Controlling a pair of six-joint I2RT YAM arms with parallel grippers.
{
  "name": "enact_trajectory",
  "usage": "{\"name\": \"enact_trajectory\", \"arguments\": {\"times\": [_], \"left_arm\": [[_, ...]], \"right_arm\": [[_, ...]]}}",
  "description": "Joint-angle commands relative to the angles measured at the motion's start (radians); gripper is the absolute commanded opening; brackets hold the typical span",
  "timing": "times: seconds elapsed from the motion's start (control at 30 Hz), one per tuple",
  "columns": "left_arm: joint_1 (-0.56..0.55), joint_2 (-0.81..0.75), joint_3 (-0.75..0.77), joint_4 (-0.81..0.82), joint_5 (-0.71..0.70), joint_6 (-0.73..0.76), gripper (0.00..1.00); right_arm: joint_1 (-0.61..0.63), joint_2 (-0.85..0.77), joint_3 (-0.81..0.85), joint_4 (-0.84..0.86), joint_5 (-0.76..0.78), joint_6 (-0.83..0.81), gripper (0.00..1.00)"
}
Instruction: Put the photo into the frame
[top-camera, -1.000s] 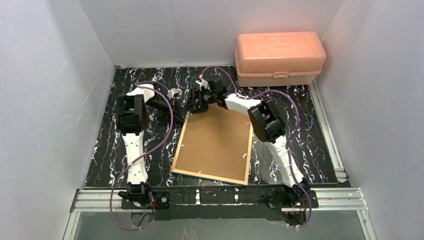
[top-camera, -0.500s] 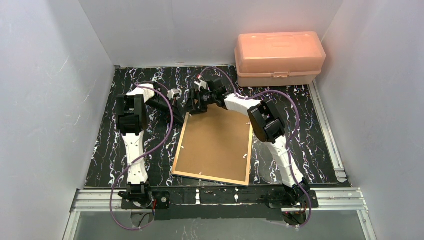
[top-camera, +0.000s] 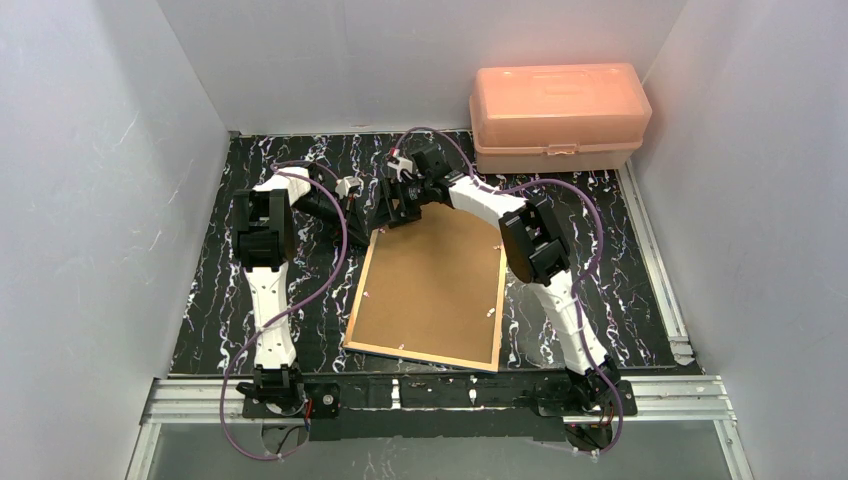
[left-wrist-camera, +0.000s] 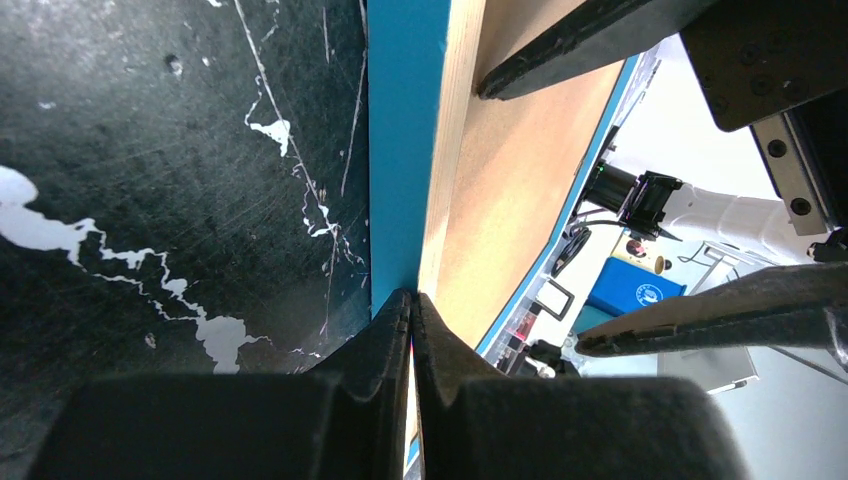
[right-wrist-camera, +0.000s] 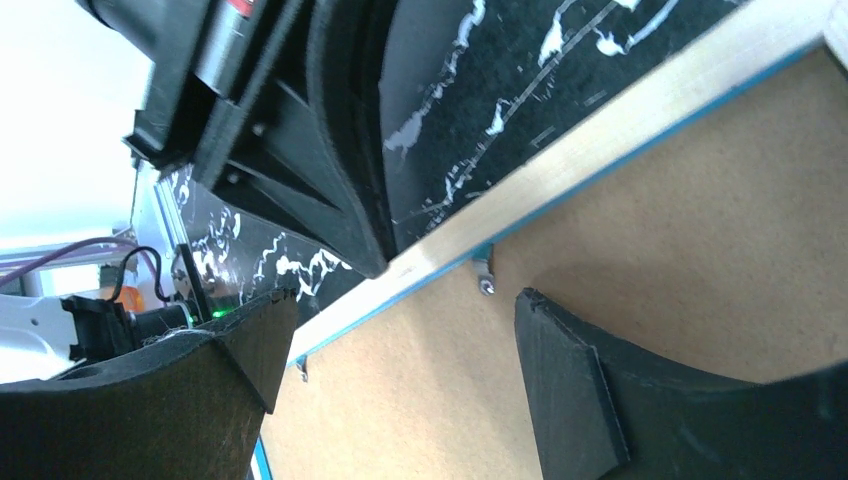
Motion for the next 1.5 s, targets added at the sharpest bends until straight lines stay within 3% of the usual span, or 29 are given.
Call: {"name": "enact_trajectory", "arguments": {"times": [0.0,0.3,1.07,1.47], "left_arm": [[-0.012,-0.015,0.011,0.009,-0.022,0.000,0.01],[-0.015,-0.013,0.011,0.010,-0.022,-0.003,0.00],[-0.021,-0.015,-0.002,0.023,-0.021,-0.005,0.00],[-0.023,-0.012,-0.002,0.028,-0.018,-0.006,0.00]], "right_arm": [[-0.006,0.035,0.038,-0.067,-0.027,-0.054,0.87],[-0.009,0.095,0.101,-0.087,-0.084,-0.075,0.86],[0.040,0.109,0.065,-0.033,-0.173,-0.065,0.82],[0.058,0.155,0.128,-0.112,-0.247,-0.115,0.79]]}}
